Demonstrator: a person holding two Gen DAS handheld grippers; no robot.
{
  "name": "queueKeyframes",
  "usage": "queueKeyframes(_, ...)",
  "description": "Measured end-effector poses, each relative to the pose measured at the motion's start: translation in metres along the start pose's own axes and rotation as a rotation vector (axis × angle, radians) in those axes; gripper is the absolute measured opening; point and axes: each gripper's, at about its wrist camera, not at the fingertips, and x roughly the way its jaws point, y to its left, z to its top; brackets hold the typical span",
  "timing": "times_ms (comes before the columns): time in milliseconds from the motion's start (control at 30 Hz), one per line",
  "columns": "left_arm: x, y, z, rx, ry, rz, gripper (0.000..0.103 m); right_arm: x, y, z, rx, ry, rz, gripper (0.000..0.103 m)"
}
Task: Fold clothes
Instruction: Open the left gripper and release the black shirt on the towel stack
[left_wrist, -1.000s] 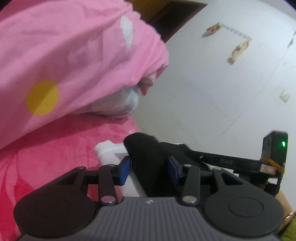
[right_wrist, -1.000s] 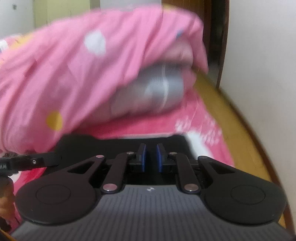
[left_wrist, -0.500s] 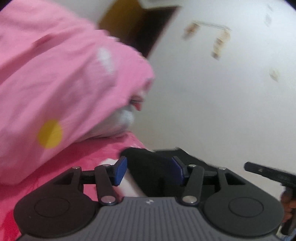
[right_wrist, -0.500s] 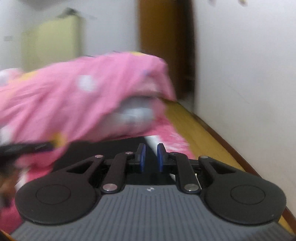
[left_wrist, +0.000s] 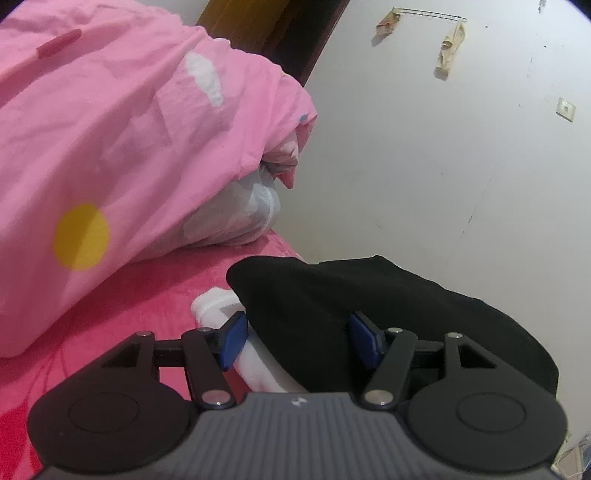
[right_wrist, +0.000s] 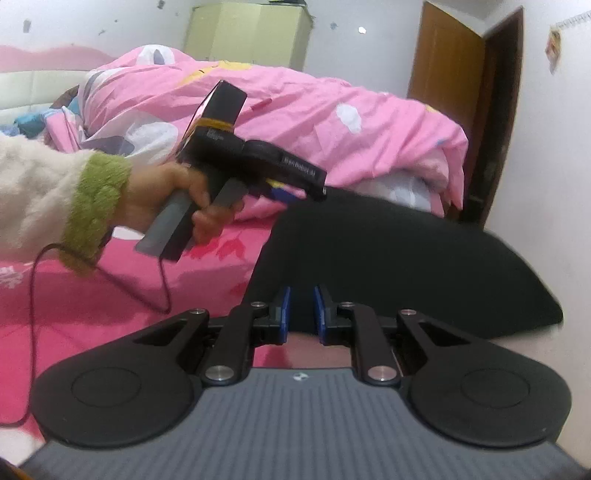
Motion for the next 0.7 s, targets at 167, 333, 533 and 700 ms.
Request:
queueKeyframes(167, 0.001, 0.003, -0.001, -0.031, -0.004, -0.009, 0.066, -0.023, 0.008, 0.011, 0.030, -0.093, -0.011, 0.013)
queueKeyframes(333, 0.003, 0.009, -0.001, -0.075, 0.003, -0.017, 0.070, 0.000, 0.024, 0.009, 0.024, -0.037, 0.075, 0.014)
queueKeyframes(533, 0.005, 0.011, -0.002, -0.090, -0.005, -0.020, 0.073, -0.038, -0.023, 0.013, 0.222, -0.199, 0.052, 0.013)
queueKeyframes(700, 0.004, 0.016, -0.001, -0.167, 0.005, -0.022, 0.074, -0.032, -0.123, 0.002, 0.539, -0.251, -0.180, 0.014)
